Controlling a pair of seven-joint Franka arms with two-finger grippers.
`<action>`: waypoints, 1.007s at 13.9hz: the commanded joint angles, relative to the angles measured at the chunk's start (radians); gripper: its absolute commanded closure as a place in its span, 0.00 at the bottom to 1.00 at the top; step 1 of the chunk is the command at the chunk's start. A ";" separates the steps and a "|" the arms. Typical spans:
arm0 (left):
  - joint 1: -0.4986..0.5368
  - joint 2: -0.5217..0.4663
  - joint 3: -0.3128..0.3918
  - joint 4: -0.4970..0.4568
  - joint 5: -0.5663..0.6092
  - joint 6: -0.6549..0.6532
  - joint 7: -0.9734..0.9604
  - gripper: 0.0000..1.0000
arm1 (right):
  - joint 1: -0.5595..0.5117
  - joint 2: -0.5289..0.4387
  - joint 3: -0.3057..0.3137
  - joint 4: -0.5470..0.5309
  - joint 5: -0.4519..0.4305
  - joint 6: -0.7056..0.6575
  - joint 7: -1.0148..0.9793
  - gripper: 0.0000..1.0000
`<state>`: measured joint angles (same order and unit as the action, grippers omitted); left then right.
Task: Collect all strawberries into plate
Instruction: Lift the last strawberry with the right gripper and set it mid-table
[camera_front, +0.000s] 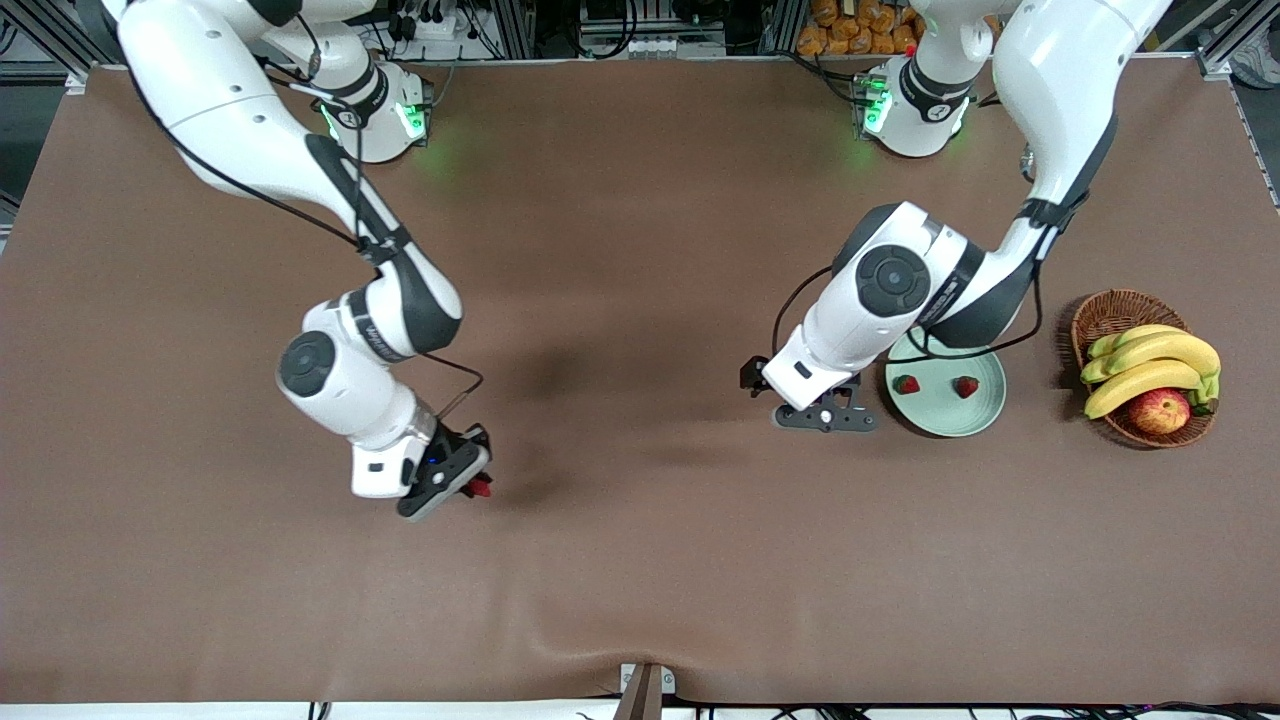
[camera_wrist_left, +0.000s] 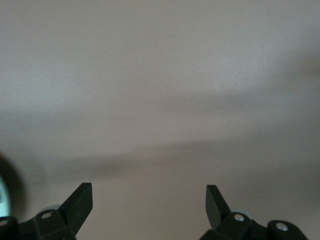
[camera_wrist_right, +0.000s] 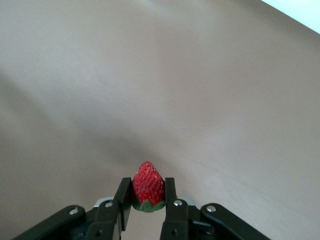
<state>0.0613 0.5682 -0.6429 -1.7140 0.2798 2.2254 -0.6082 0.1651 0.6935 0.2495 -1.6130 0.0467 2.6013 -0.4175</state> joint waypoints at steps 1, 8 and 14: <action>-0.024 0.082 0.003 0.060 -0.001 -0.021 -0.008 0.00 | 0.104 0.078 -0.012 0.103 -0.002 0.033 0.104 0.87; -0.113 0.145 0.038 0.106 0.010 0.014 -0.051 0.00 | 0.382 0.191 -0.159 0.157 -0.005 0.120 0.397 0.82; -0.104 0.147 0.043 0.106 0.012 0.014 -0.041 0.00 | 0.350 0.158 -0.162 0.147 -0.007 0.128 0.441 0.00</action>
<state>-0.0377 0.7127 -0.5998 -1.6198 0.2803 2.2423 -0.6467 0.5509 0.8765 0.0852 -1.4730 0.0463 2.7416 0.0133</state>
